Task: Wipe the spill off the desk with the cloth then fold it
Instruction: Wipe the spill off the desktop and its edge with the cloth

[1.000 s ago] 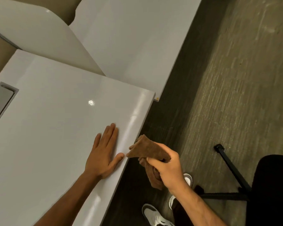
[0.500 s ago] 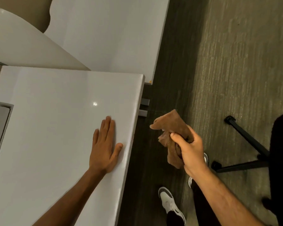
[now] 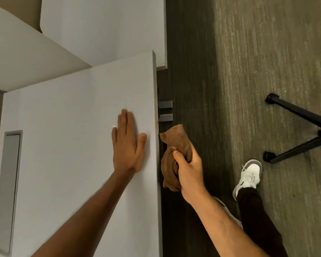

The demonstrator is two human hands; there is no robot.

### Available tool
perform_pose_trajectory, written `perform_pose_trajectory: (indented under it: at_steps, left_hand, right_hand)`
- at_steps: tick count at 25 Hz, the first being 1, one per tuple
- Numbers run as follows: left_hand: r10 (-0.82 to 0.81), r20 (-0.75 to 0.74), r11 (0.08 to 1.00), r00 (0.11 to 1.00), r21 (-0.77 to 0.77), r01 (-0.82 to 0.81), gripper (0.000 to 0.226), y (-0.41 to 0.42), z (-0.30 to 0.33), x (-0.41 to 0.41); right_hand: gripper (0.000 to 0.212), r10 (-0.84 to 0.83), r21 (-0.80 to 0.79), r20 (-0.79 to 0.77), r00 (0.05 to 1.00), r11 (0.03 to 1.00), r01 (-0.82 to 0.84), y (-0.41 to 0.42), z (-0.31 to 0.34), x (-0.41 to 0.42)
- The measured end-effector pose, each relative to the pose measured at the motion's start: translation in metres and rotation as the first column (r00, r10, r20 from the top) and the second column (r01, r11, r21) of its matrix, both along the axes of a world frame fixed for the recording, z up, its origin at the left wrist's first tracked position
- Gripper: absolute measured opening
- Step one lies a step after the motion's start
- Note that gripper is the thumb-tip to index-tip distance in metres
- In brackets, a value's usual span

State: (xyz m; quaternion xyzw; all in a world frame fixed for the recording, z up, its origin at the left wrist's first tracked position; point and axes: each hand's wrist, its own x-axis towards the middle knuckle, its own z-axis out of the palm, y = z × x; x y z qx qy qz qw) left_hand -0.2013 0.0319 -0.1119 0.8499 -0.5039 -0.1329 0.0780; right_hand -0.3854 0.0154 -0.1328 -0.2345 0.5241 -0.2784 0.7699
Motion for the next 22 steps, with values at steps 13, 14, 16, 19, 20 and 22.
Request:
perform_pose_trajectory:
  at_steps: [13, 14, 16, 19, 20, 22]
  left_hand:
    - [-0.010, 0.006, 1.000, 1.000, -0.028, 0.010, 0.083, 0.001, -0.004, 0.000]
    - [-0.013, 0.006, 1.000, 1.000, -0.027, 0.013, 0.084, 0.001, -0.003, 0.000]
    - [-0.015, 0.005, 1.000, 1.000, -0.019, 0.015, 0.085, 0.003, -0.003, 0.000]
    - [0.004, 0.002, 1.000, 1.000, -0.020, -0.003, 0.086, 0.001, -0.002, -0.002]
    - [0.011, 0.003, 1.000, 1.000, -0.018, -0.011, 0.086, 0.001, -0.002, -0.002]
    - [0.010, 0.009, 1.000, 1.000, -0.014, -0.010, 0.082, 0.001, -0.003, -0.001]
  right_hand:
    - [0.058, 0.235, -0.423, -0.061, 0.970, 0.874, -0.238, 0.024, -0.005, 0.001]
    - [0.057, 0.258, -0.417, -0.056, 0.965, 0.872, -0.257, 0.030, -0.007, -0.003]
    - [0.058, 0.261, -0.415, -0.084, 0.962, 0.868, -0.272, 0.031, -0.006, -0.001]
    - [0.060, 0.162, -0.424, -0.138, 0.977, 0.882, -0.206, 0.011, 0.004, 0.023]
    - [0.059, 0.131, -0.435, -0.152, 0.980, 0.881, -0.185, 0.000, 0.005, 0.032]
    - [0.060, 0.102, -0.455, -0.167, 0.981, 0.875, -0.169, -0.024, 0.005, 0.046]
